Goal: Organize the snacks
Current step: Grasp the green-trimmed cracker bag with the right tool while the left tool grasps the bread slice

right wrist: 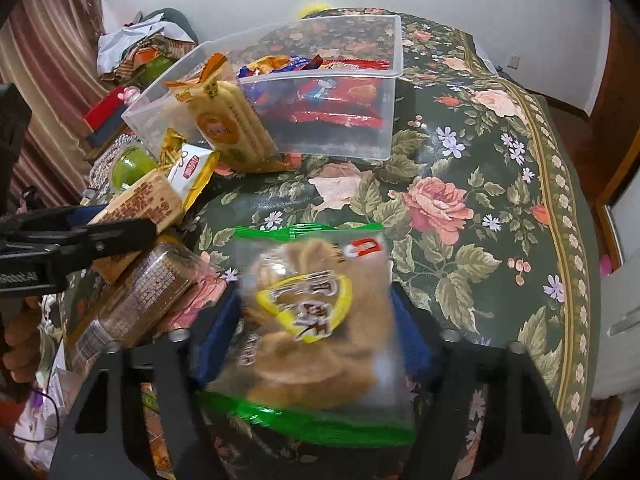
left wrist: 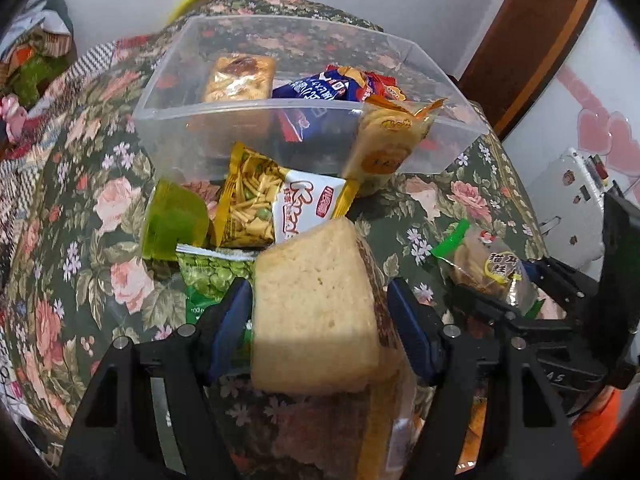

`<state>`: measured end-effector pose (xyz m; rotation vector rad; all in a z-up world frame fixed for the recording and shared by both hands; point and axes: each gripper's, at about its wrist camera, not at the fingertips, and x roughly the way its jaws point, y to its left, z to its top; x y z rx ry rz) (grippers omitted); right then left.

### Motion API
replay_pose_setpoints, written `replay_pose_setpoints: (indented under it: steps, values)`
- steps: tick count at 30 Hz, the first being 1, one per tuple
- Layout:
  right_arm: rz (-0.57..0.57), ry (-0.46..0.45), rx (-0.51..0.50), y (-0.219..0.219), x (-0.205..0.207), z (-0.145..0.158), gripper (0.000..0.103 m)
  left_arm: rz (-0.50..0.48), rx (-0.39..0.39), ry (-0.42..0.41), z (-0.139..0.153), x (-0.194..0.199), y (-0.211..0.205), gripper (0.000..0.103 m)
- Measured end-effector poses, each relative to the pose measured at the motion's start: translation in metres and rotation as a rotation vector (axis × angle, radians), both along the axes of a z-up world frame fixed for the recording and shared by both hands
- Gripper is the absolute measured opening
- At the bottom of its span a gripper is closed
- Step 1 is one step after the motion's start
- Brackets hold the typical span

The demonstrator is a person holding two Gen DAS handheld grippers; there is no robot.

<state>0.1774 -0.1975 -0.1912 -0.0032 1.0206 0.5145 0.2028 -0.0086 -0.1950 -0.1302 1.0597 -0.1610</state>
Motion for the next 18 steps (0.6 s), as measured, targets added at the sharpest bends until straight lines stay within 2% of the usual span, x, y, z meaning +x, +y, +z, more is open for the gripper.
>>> replay_pose_setpoints:
  steps: [3,5,8,18]
  values:
    - [-0.010,0.002,0.023,-0.005,0.004,0.000,0.059,-0.014,0.016,-0.029,-0.001,0.000,-0.006,0.070]
    - [-0.018,0.000,0.031,-0.007,0.003,0.000,0.057,-0.016,0.027,-0.048,-0.003,0.000,-0.007,0.065]
    - [-0.031,0.002,0.047,-0.009,0.001,0.003,0.050,-0.019,0.012,-0.057,-0.003,-0.001,-0.005,0.065]
    - [-0.046,-0.034,0.058,-0.014,-0.003,0.020,0.050,-0.003,0.016,-0.093,0.018,-0.012,0.010,0.064]
